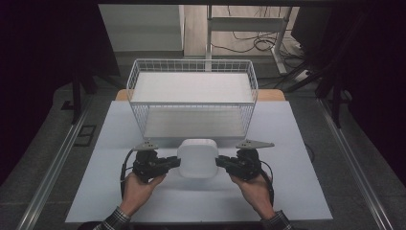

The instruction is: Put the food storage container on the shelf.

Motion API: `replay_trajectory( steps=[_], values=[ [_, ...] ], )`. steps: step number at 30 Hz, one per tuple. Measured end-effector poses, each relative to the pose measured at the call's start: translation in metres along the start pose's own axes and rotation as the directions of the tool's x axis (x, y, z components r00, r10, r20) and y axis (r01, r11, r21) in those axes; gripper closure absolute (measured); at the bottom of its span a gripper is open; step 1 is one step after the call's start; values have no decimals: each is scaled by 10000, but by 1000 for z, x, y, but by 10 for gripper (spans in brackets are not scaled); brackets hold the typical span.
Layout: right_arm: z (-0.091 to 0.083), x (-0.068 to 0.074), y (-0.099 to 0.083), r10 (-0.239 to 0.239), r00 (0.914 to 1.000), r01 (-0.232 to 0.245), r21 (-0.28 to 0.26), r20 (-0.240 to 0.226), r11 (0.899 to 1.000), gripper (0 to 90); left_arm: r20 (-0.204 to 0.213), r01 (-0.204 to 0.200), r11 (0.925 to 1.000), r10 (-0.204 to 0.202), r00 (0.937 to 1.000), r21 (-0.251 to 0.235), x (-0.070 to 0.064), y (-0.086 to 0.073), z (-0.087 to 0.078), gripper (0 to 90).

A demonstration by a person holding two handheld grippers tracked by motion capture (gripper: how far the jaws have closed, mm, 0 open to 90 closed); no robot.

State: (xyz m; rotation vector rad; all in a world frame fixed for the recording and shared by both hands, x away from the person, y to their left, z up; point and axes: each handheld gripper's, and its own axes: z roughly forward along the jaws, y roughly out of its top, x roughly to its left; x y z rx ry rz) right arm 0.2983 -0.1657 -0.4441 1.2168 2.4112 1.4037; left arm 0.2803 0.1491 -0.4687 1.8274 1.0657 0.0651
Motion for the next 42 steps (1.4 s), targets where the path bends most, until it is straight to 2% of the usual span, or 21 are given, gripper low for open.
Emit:
replay_trajectory(
  steps=[19, 30, 35, 42],
  values=[
    [-10, 4, 62, -594, 9982, 584, -953, -75, 9937, 789, -716, -769, 9942, 716, 9949, -756, -9, 63, -33, 788],
    [-21, 7, 112, -925, 9957, 928, -1366, 89, 9863, 783, -1200, -1122, 9866, 979, 9879, -1184, -14, 111, -52, 787],
    [-24, 8, 135, -1027, 9944, 1052, -1645, 240, 9808, 781, -1209, -1199, 9837, 1039, 9872, -1343, -13, 131, -59, 788],
    [-25, 8, 163, -1055, 9934, 1121, -1819, 455, 9769, 778, -1023, -1087, 9822, 937, 9903, -1531, -5, 155, -66, 791]
  ],
)
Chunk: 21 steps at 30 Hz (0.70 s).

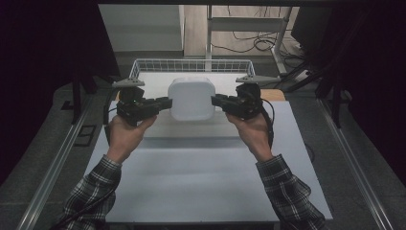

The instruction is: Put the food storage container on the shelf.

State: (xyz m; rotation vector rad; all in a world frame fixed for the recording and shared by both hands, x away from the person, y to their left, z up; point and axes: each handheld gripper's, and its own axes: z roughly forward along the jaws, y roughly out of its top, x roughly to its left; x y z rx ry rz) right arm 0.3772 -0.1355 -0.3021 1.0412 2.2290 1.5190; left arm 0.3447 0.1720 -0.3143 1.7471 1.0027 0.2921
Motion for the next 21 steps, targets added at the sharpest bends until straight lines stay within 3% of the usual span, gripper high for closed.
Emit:
replay_trajectory(
  steps=[10, 17, 21],
  values=[
    [17, -12, 29, 113, 9992, -115, 61, 396, 9999, 772, 26, 346, 9992, -346, 9994, 202, 21, 26, 12, 792],
    [28, -21, 38, 331, 9987, -344, 329, 397, 9989, 765, 58, 584, 9979, -586, 9983, 290, 30, 30, 20, 784],
    [32, -25, 39, 604, 9974, -620, 394, 406, 9973, 761, -40, 467, 9982, -465, 9989, 378, 32, 30, 25, 766]
  ],
)
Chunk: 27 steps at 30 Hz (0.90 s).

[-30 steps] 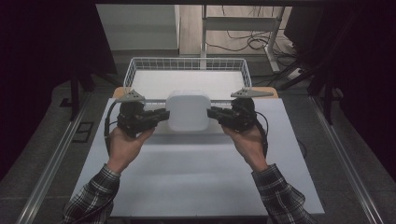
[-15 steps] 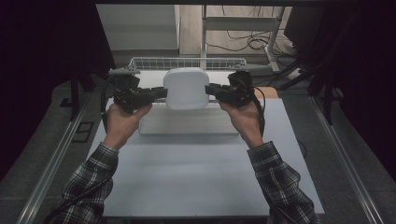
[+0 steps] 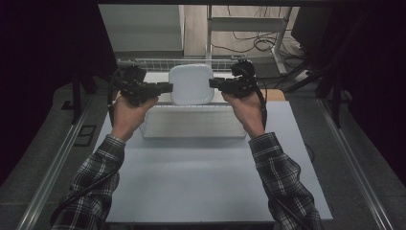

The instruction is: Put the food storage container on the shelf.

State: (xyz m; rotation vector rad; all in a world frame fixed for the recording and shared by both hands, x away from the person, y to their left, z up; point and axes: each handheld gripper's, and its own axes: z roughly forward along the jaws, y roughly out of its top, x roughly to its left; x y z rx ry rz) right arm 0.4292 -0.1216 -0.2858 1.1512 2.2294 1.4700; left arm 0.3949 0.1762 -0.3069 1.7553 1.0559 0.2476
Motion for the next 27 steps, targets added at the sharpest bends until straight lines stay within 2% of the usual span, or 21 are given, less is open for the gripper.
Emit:
replay_trajectory(
  steps=[4, 13, 19, 25, 27],
  values=[
    [4, -5, 1, 220, 9998, -219, 78, -37, 9997, 751, -46, -121, 9999, 120, 9999, -66, 1, 1, 5, 731],
    [9, -8, 5, 444, 9990, -444, 215, -4, 9988, 695, 27, 24, 9998, -24, 10000, -214, 6, 8, 13, 631],
    [15, -9, 9, 488, 9982, -503, 416, 359, 9979, 665, -115, 125, 9998, -126, 9999, -132, 10, 8, 21, 650],
    [21, -9, 9, 406, 9983, -433, 669, 411, 9968, 623, -171, 160, 9997, -163, 9997, -183, 14, 9, 24, 632],
    [23, -9, 9, 369, 9983, -401, 749, 443, 9964, 601, -233, 52, 9998, -56, 9997, -167, 14, 10, 26, 614]
  ],
)
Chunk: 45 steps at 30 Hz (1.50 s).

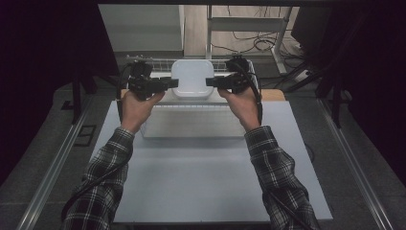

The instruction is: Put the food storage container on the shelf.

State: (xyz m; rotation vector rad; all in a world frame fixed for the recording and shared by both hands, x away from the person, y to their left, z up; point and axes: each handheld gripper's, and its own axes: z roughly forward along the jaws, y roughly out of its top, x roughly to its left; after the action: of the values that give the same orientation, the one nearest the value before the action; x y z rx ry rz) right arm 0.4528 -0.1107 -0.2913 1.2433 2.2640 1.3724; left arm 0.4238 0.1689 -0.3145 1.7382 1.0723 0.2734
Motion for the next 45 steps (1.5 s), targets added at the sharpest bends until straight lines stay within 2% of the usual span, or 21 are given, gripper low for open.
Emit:
replay_trajectory(
  steps=[4, 8, 10, 12, 16, 20, 22, 23, 25, 26, 28, 31, 34, 39, 43, 45],
  values=[
    [4, -1, 0, 97, 9999, -97, -6, -33, 10000, 567, -429, -202, 9998, 203, 9989, 35, 1, 3, 3, 567],
    [6, -5, 1, 346, 9993, -345, 86, -115, 9994, 533, -659, -256, 9997, 257, 9975, 16, 3, 7, 8, 541],
    [6, -7, 2, 326, 9995, -326, -8, 52, 9995, 516, -746, -286, 9996, 286, 9968, 14, 4, 9, 9, 533],
    [7, -8, 3, 203, 9987, -196, -154, 464, 9997, 493, -876, -340, 9994, 339, 9956, 8, 5, 11, 12, 529],
    [9, -13, 4, 426, 9977, -407, -369, 526, 9985, 475, -1120, -375, 9993, 378, 9930, 44, 7, 15, 16, 507],
    [13, -13, 5, 264, 9959, -213, -589, 864, 9980, 441, -1478, -534, 9986, 532, 9876, 31, 6, 17, 18, 451],
    [13, -12, 5, 58, 9949, 5, -624, 1008, 9981, 424, -1776, -1017, 9948, 1011, 9789, 58, 3, 17, 18, 400],
    [12, -11, 5, -69, 9941, 139, -644, 1086, 9978, 404, -1789, -1214, 9926, 1191, 9766, -20, 1, 17, 16, 366],
    [10, -9, 5, -402, 9931, 481, -699, 1106, 9964, 341, -1448, -1134, 9934, 1096, 9834, -177, 1, 18, 13, 301],
    [8, -9, 5, -430, 9937, 509, -753, 1035, 9959, 312, -1194, -1001, 9947, 965, 9881, -242, 1, 18, 11, 276],
    [5, -9, 6, -424, 9960, 493, -881, 791, 9949, 244, -752, -902, 9955, 879, 9933, -275, 1, 19, 8, 229],
    [3, -7, 5, -707, 9951, 763, -817, 691, 9937, 173, -318, -752, 9970, 747, 9967, -166, -2, 17, 5, 164],
    [0, -4, 2, -1066, 9926, 1116, -912, 580, 9896, 103, -148, -1144, 9934, 1146, 9933, 98, -7, 13, 2, 122],
    [-2, 2, -6, -1493, 9880, 1524, -910, 400, 9841, 58, 140, -1433, 9896, 1431, 9896, 148, -14, 4, -4, 64],
    [-3, 6, -15, -1706, 9851, 1718, -846, 207, 9815, 48, -151, -1991, 9799, 1992, 9798, 89, -19, -6, -7, 47],
    [-3, 7, -20, -1823, 9832, 1824, -737, 76, 9805, 39, -246, -2139, 9768, 2141, 9765, 93, -21, -12, -7, 38]
  ],
)
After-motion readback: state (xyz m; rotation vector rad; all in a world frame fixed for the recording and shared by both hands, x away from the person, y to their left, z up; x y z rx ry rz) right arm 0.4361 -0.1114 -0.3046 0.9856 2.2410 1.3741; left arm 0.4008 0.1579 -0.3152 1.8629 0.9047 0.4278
